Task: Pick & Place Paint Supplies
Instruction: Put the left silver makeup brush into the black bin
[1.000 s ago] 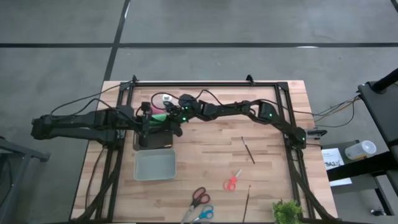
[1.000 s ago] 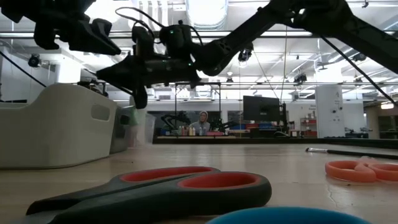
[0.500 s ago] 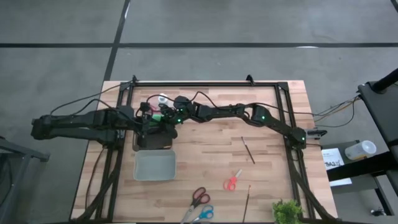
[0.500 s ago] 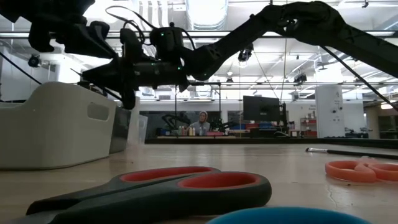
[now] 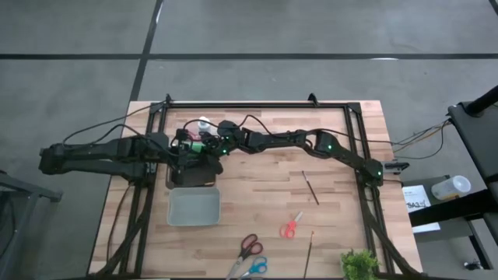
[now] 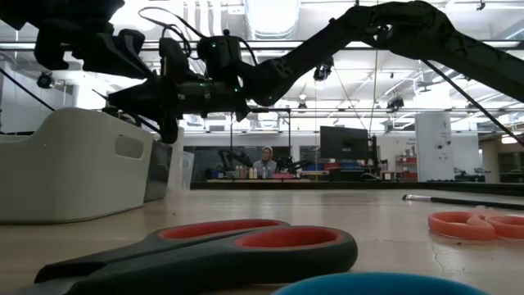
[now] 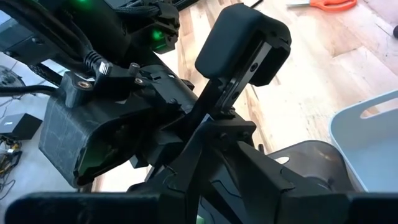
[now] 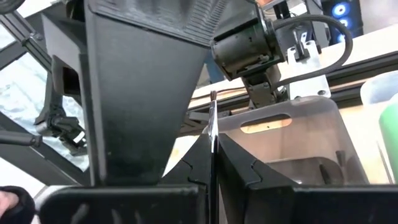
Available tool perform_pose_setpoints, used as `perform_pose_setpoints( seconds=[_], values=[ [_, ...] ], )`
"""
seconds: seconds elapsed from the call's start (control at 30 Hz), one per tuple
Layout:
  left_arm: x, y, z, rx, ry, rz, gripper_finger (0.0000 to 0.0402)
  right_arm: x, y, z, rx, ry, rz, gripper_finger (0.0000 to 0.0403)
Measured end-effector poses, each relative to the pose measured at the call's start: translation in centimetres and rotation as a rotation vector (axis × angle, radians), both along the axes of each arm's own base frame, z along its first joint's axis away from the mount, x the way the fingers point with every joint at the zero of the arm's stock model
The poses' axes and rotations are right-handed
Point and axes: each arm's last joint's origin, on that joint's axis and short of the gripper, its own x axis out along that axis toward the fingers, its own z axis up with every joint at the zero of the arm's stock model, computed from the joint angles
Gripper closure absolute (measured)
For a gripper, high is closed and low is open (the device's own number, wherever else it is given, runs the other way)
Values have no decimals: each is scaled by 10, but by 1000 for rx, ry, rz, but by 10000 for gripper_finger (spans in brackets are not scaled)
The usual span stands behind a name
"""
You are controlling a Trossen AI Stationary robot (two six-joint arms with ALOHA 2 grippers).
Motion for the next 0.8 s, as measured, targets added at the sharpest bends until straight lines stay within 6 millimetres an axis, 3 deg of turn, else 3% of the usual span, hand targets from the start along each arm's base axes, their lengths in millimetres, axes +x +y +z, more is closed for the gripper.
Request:
perform_pose_setpoints(
  seconds=[0.27, 0.8],
  values=[
    [0, 0, 0, 0, 0, 0, 301, -2, 2, 10, -99, -30, 16, 392],
    [0, 0, 1, 2, -3, 4, 301, 1, 8, 22, -102, -93, 32, 392]
  ],
)
